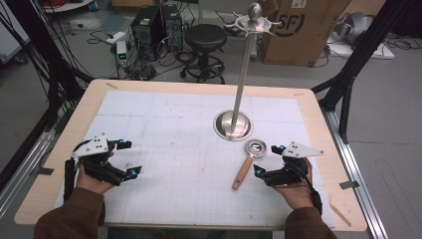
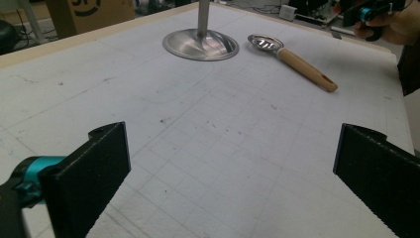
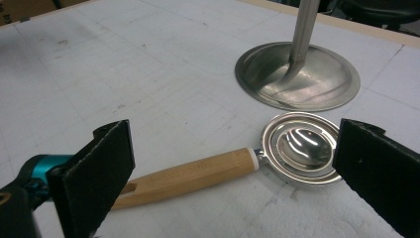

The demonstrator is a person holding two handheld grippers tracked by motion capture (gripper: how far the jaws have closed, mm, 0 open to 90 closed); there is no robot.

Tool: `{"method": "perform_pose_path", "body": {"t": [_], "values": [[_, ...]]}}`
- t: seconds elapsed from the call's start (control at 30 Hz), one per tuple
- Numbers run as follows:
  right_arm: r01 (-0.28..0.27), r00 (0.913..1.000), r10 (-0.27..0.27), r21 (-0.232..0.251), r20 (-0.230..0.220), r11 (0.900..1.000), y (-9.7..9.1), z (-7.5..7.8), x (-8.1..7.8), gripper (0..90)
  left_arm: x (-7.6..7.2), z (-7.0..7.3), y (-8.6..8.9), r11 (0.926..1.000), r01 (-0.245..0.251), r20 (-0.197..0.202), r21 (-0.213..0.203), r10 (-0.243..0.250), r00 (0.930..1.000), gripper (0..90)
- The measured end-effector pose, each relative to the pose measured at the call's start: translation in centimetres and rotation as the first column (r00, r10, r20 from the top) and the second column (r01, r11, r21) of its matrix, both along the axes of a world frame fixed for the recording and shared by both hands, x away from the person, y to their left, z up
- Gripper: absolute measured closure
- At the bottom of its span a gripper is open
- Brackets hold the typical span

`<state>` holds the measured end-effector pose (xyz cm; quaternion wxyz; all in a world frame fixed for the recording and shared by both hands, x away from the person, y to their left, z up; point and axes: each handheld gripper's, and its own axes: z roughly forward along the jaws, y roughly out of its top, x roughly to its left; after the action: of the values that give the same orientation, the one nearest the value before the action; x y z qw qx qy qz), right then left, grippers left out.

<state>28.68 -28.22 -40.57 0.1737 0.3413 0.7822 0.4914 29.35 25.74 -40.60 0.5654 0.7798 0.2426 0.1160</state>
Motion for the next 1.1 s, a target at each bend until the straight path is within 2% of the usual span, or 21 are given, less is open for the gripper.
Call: {"method": "perform_pose_path", "body": {"t": [0.13,0.27,0.67,0.8,0.87,0.97,1.1], "values": [[-0.005,0.9999,0.005,-0.007,-0.009,1.0,0.07,-0.17,0.1,1.5,-0.08,-0.06,-0.02,1.0,0.002,-0.005,0.005,-0.002,1.0,1.7],[-0.002,1.0,0.002,-0.01,0.001,1.0,-0.02,-0.01,-0.03,1.5,-0.26,-0.08,-0.17,0.9998,0.018,-0.002,0.011,-0.018,0.9998,1.7],[-0.023,0.9996,0.023,-0.016,0.015,0.9996,0.13,0.58,-0.13,2.4,-0.49,-0.02,-0.06,0.9997,0.017,0.0,0.016,-0.017,0.9999,1.7],[-0.043,0.999,0.043,-0.029,0.009,0.9986,0.12,0.62,-0.14,7.3,-0.61,-0.08,-0.05,0.9996,0.016,-0.002,0.025,-0.016,0.9999,1.7],[-0.062,0.9981,0.062,-0.046,0.004,0.997,0.21,0.63,-0.2,14.9,-0.6,-0.08,-0.03,0.9996,0.017,-0.002,0.024,-0.017,0.9999,1.7],[-0.08,0.9968,0.08,-0.07,0.004,0.9943,0.54,0.66,-0.37,16.5,-0.54,-0.12,-0.02,0.9995,0.017,-0.003,0.028,-0.017,0.9999,1.7],[-0.118,0.993,0.117,-0.076,-0.012,0.9901,0.72,0.69,-0.44,27.8,-0.52,-0.14,-0.03,0.9995,0.017,-0.004,0.028,-0.017,0.9999,1.7]]}}
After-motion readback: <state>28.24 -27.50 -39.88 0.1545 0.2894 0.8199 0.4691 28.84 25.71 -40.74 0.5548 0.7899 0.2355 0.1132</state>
